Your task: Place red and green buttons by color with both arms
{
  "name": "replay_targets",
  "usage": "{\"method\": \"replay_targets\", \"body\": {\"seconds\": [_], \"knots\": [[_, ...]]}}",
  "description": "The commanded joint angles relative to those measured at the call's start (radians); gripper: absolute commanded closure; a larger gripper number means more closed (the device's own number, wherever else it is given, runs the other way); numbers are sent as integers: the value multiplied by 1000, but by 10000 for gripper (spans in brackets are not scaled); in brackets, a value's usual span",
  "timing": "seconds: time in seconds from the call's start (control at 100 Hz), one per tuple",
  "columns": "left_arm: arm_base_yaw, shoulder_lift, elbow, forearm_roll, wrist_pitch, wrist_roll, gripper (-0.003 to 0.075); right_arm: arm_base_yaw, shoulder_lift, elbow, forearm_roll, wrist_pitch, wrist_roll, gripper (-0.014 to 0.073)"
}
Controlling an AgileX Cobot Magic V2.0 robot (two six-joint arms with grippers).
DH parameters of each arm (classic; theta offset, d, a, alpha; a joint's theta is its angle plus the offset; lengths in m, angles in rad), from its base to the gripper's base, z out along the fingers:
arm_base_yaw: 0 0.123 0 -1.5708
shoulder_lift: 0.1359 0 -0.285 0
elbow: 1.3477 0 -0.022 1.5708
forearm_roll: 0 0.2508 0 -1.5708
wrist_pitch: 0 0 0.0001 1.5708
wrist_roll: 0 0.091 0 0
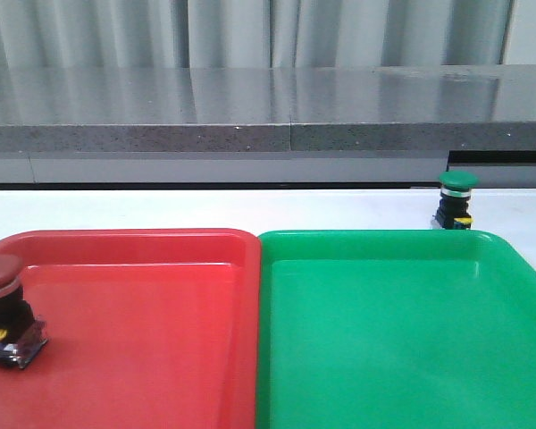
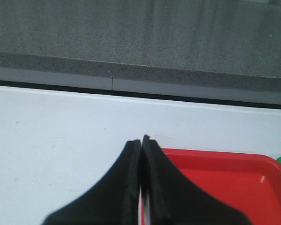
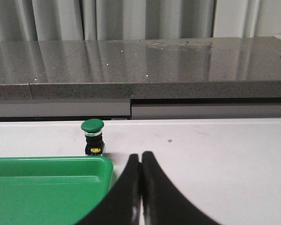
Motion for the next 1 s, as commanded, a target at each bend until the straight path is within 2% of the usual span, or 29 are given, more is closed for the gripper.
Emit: {"method": "replay_targets", "body": {"seconds": [0.0, 0.34, 0.55, 0.64, 0.84, 0.99], "knots": [[4, -43, -10, -20, -76, -2, 741, -6, -17, -19, -13, -74, -3, 657], [4, -186, 101, -6, -68, 0, 741, -6, -17, -19, -13, -74, -3, 657], [4, -240, 189, 27, -147, 0, 741, -6, -17, -19, -13, -74, -3, 657], [4, -253, 221, 50, -206, 0, 741, -6, -17, -19, -13, -74, -3, 657], [33, -266, 322, 71, -430, 20, 741, -6, -17, -19, -13, -74, -3, 657], [80, -276, 373, -82, -515, 218, 741, -6, -17, -19, -13, -74, -3, 657]]}}
